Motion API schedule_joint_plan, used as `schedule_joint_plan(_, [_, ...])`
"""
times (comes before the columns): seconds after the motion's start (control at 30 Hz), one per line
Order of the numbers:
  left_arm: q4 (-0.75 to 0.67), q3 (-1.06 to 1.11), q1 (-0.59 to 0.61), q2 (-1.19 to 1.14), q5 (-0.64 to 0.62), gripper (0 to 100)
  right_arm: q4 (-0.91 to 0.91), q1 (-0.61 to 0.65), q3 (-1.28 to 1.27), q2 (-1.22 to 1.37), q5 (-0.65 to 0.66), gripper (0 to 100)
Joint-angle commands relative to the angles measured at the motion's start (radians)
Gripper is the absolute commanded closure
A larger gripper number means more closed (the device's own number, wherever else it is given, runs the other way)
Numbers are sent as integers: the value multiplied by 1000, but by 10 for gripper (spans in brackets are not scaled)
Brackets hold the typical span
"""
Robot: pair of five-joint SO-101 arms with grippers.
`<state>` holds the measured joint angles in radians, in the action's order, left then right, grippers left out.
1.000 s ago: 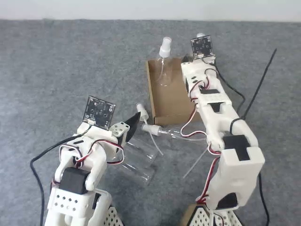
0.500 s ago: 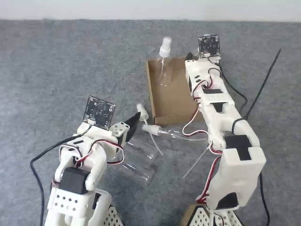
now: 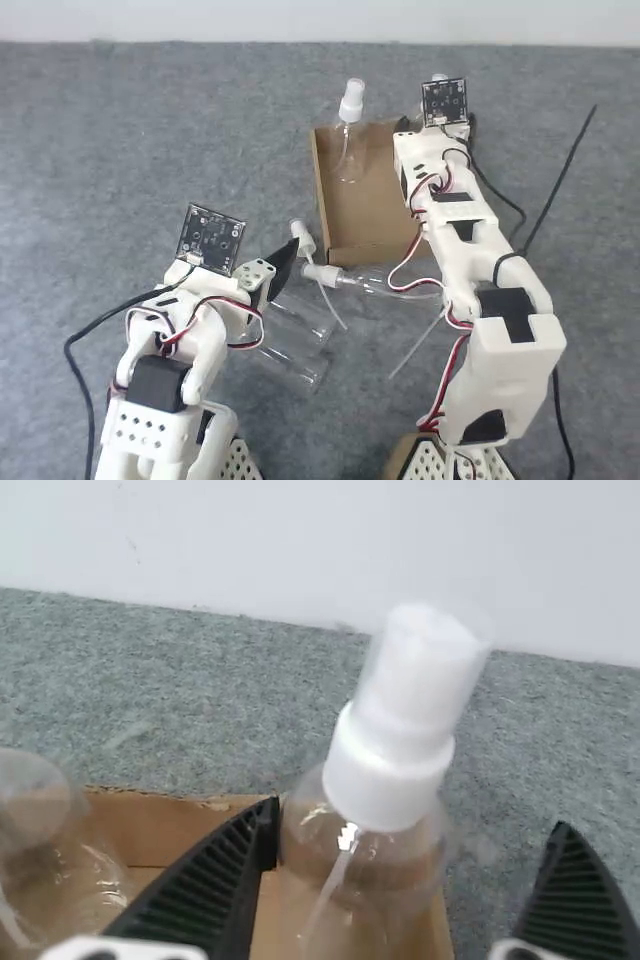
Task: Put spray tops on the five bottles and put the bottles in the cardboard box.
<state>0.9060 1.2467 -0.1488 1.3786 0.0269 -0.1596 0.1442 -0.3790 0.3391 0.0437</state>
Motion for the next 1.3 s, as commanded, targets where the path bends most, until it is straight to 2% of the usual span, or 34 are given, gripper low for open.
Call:
schedule_joint_plan(0.0, [-28, -2, 5, 6, 11, 761, -16, -2, 20, -94, 0, 645])
schedule_joint_plan(0.4, [-28, -2, 5, 6, 11, 761, 99, -4, 114, -200, 0, 645])
schedule_joint_plan(0.57, [-28, -2, 5, 6, 11, 761, 259, -13, 218, -275, 0, 645])
schedule_joint_plan(0.8, [-28, -2, 5, 6, 11, 761, 611, -35, 353, -478, -5, 647])
schedule_joint_plan(1.07, [-28, -2, 5, 6, 11, 761, 1059, -19, 368, -682, -17, 647])
schedule_joint_plan(1.2, [-28, -7, 5, 6, 11, 761, 1334, -5, 368, -731, -150, 648])
schedule_joint_plan(1.27, [-28, -13, 18, 5, 8, 761, 1446, 10, 368, -742, -140, 648])
